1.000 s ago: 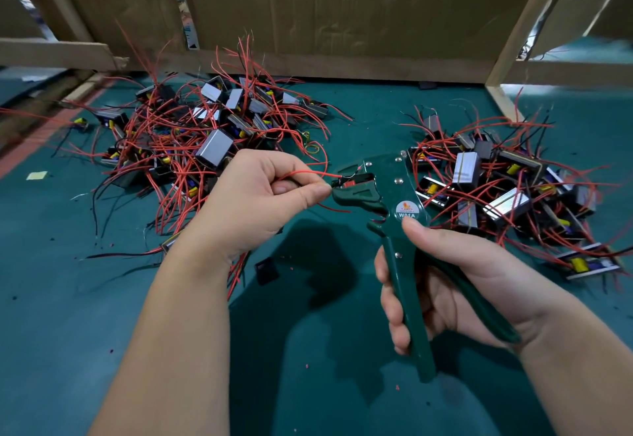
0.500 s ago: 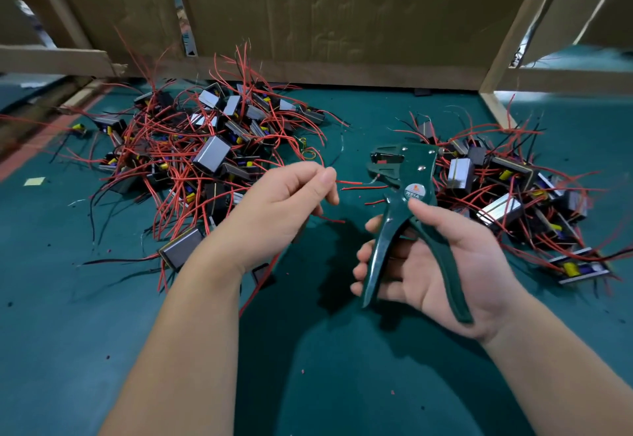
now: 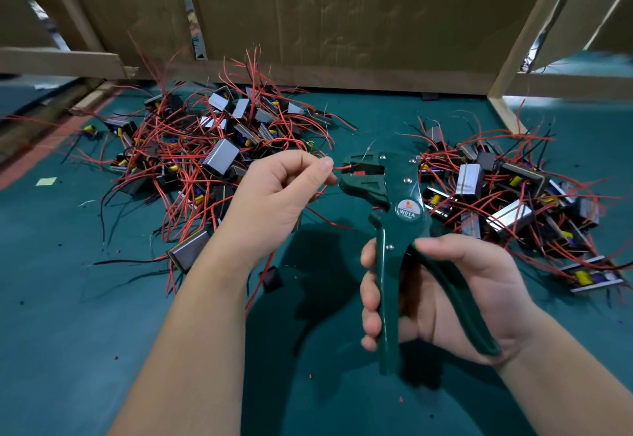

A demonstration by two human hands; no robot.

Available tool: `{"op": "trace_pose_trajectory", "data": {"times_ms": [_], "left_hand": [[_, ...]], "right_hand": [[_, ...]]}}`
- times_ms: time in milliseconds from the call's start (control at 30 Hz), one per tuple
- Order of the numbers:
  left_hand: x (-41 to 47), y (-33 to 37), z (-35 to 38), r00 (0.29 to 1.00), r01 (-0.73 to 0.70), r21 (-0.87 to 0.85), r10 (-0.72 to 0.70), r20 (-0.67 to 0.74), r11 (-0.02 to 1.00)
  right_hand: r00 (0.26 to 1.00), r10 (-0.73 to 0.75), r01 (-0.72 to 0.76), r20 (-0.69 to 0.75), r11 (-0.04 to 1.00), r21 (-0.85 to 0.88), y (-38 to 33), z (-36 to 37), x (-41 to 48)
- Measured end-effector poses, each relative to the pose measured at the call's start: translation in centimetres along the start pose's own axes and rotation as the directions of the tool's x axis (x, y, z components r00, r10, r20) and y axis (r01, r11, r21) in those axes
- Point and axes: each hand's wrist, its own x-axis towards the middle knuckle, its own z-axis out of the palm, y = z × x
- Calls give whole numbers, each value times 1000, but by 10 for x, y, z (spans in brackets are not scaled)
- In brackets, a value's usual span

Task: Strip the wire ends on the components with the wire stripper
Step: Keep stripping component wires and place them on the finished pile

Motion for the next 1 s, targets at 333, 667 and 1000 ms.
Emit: {"op": "trace_pose_trajectory", "data": {"times_ms": [333, 667, 1000], "left_hand": [[0, 0, -2, 999, 5, 31, -6, 35, 999], [0, -3, -1, 1000, 0, 48, -1, 25, 999], [3, -14, 17, 951, 307, 80, -310, 18, 948]], "right_hand": [[995, 8, -15, -99, 998, -65, 1, 3, 0], [983, -37, 9, -180, 987, -158, 4, 7, -1], [888, -238, 243, -394, 969, -40, 8, 8, 15]]}}
